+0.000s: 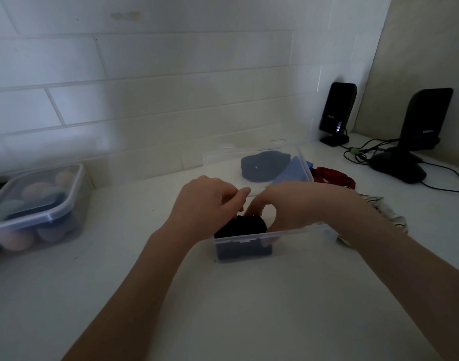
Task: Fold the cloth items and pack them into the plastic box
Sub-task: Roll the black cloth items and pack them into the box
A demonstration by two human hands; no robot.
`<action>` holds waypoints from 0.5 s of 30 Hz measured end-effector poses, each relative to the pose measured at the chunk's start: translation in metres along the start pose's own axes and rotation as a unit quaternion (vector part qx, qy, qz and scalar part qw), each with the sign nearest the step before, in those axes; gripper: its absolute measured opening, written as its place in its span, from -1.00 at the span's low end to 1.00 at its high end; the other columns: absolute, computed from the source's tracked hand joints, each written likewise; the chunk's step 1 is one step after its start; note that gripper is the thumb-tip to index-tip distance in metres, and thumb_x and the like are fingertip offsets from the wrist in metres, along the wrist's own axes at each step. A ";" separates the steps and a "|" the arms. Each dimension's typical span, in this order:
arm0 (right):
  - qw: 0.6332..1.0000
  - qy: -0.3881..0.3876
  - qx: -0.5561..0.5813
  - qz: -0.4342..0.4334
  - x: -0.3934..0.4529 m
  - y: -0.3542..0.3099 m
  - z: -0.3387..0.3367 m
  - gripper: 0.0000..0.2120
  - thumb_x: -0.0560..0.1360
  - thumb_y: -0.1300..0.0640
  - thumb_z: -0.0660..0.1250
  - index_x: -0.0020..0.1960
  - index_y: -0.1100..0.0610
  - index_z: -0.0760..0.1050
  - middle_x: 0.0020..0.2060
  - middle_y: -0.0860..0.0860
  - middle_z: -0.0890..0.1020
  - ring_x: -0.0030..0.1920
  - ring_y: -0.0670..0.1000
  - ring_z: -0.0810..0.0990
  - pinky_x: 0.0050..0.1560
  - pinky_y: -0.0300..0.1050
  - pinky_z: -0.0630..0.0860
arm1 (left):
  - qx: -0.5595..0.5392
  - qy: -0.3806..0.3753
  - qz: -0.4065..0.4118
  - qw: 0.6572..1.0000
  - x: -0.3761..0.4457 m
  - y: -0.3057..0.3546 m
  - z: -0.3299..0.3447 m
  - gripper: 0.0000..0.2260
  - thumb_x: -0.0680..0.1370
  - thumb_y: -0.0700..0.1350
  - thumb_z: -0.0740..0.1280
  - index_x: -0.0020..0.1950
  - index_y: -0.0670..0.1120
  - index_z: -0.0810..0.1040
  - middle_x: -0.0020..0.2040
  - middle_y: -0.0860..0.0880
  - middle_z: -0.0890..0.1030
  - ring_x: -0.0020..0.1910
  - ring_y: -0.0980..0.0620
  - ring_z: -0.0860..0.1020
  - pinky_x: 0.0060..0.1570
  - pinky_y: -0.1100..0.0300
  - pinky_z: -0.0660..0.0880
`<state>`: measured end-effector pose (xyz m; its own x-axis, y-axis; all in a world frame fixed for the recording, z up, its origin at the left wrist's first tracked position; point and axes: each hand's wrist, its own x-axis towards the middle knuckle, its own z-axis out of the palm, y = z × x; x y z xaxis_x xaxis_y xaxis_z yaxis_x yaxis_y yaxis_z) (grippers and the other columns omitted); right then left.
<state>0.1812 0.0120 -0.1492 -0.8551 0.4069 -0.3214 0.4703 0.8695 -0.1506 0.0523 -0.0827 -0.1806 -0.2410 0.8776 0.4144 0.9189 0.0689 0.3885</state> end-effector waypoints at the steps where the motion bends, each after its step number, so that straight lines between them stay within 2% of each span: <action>1: 1.000 0.006 0.007 0.003 0.000 0.001 0.000 -0.48 0.37 -0.07 0.44 0.30 -0.08 0.41 0.19 -0.14 0.55 0.10 -0.01 0.55 0.14 -0.08 0.54 | 0.001 0.001 0.003 1.000 0.000 0.000 0.000 -0.61 0.58 0.10 0.16 -0.18 -0.06 0.70 -0.33 -0.02 0.69 -0.39 0.03 0.59 -0.21 0.20 0.50; 4: 0.999 0.012 0.049 0.015 -0.001 0.003 0.001 -0.50 0.33 -0.04 0.49 0.20 -0.05 0.40 0.18 -0.14 0.56 0.10 -0.06 0.55 0.12 -0.11 0.55 | 0.000 0.004 0.012 1.000 0.000 -0.001 0.001 -0.60 0.58 0.09 0.16 -0.17 -0.08 0.70 -0.32 -0.03 0.69 -0.38 0.03 0.59 -0.21 0.22 0.49; 5: 0.997 0.007 0.074 0.016 -0.001 0.005 0.001 -0.53 0.34 0.00 0.49 0.17 -0.05 0.40 0.17 -0.14 0.57 0.03 -0.10 0.57 0.04 -0.17 0.57 | 0.000 0.008 0.016 1.000 0.000 -0.002 0.002 -0.60 0.58 0.10 0.16 -0.18 -0.08 0.69 -0.33 -0.04 0.69 -0.39 0.02 0.58 -0.22 0.19 0.50; 7: 0.991 -0.010 0.135 0.016 -0.005 0.008 -0.004 -0.61 0.39 0.07 0.45 0.16 -0.04 0.40 0.16 -0.13 0.58 -0.24 -0.19 0.56 -0.27 -0.31 0.55 | -0.002 0.027 0.027 0.999 0.000 -0.004 0.002 -0.55 0.58 0.14 0.13 -0.21 -0.09 0.68 -0.36 -0.05 0.67 -0.41 0.02 0.58 -0.23 0.12 0.54; 9: 0.985 0.001 0.169 0.015 -0.011 0.014 -0.013 -0.67 0.41 0.07 0.43 0.14 -0.04 0.45 0.10 -0.14 0.62 -0.41 -0.18 0.57 -0.42 -0.36 0.49 | -0.005 0.062 0.042 0.997 0.000 -0.008 0.003 -0.48 0.53 0.19 0.07 -0.27 -0.13 0.65 -0.41 -0.07 0.65 -0.44 -0.01 0.58 -0.27 0.03 0.54; 12: 0.974 0.105 0.201 0.022 -0.020 0.029 -0.028 -0.82 0.42 0.04 0.42 0.02 -0.02 0.55 -0.10 -0.10 0.69 -0.52 -0.18 0.56 -0.47 -0.33 0.48 | -0.015 0.106 0.051 0.993 0.001 -0.011 0.004 -0.46 0.52 0.17 0.05 -0.33 -0.19 0.61 -0.46 -0.11 0.61 -0.49 -0.05 0.55 -0.33 -0.01 0.52; 15: 0.920 0.268 0.283 0.038 -0.024 0.053 -0.036 -0.91 0.48 0.07 0.35 -0.06 0.07 0.56 -0.29 -0.01 0.70 -0.54 -0.09 0.54 -0.58 -0.35 0.36 | -0.018 0.128 0.055 0.990 0.002 -0.013 0.005 -0.46 0.53 0.14 0.07 -0.34 -0.22 0.59 -0.49 -0.13 0.59 -0.50 -0.08 0.53 -0.35 -0.02 0.51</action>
<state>0.2187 0.0581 -0.1152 -0.7283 0.6723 0.1328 0.4424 0.6093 -0.6580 0.0416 -0.0795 -0.1889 -0.2157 0.7291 0.6496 0.9331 -0.0421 0.3571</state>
